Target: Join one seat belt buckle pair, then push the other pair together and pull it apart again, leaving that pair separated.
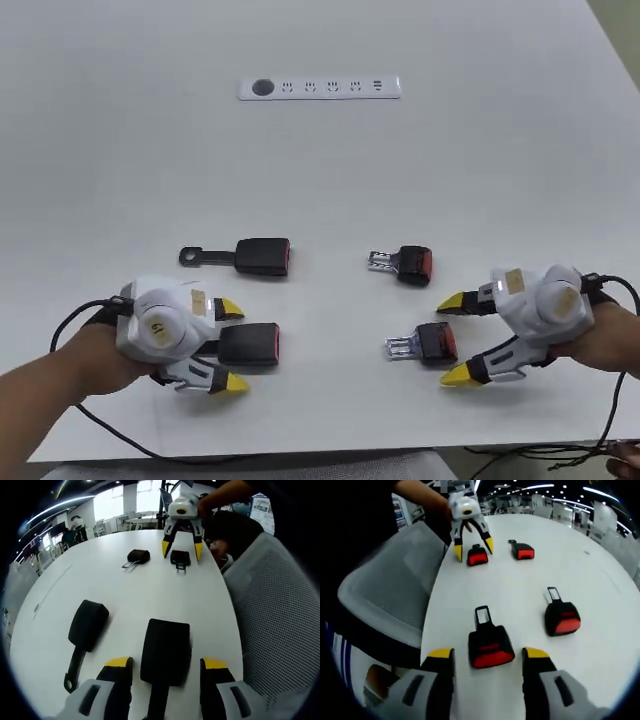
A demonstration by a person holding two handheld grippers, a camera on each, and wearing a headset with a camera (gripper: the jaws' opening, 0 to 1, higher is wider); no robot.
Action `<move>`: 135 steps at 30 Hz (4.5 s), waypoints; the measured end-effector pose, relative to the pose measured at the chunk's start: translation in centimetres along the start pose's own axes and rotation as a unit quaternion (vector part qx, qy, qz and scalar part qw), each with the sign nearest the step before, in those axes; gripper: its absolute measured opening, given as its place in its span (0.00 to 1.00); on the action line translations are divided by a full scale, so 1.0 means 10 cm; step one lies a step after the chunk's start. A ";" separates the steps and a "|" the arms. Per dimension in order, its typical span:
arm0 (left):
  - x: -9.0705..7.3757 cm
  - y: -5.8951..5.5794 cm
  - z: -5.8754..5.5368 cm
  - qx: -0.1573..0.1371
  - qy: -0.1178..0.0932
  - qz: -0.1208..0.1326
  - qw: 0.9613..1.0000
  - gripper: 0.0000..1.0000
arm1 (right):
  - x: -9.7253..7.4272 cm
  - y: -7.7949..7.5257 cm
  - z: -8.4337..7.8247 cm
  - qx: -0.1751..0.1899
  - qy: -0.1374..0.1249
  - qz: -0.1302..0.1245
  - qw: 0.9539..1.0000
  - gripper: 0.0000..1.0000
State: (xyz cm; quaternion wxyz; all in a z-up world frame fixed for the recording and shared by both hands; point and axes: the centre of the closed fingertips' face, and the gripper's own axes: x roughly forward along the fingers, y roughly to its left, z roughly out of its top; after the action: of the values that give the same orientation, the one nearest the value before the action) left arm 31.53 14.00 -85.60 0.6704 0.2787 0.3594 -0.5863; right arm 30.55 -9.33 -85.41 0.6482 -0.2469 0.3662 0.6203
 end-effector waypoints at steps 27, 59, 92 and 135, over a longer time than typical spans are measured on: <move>0.00 0.02 -0.04 0.078 0.043 -0.042 0.995 0.34 | 0.10 0.04 0.09 0.006 -0.077 -0.045 0.996 0.35; -0.01 0.02 -0.04 0.062 0.051 -0.035 0.996 0.33 | 0.58 0.13 0.72 0.015 -0.136 -0.035 0.990 0.35; 0.02 -0.01 -0.03 0.078 0.057 -0.034 0.995 0.33 | 0.98 0.15 1.23 0.026 -0.128 -0.033 0.991 0.34; -0.01 -0.02 -0.03 0.065 -0.006 -0.038 0.997 0.33 | 1.07 0.14 1.32 -0.003 -0.116 -0.025 0.993 0.34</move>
State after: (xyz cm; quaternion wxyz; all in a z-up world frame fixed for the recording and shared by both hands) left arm 31.29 14.22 -85.68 0.6305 0.3040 0.3267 -0.6351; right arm 31.04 7.70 -85.54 0.7009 -0.1840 0.2805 0.6295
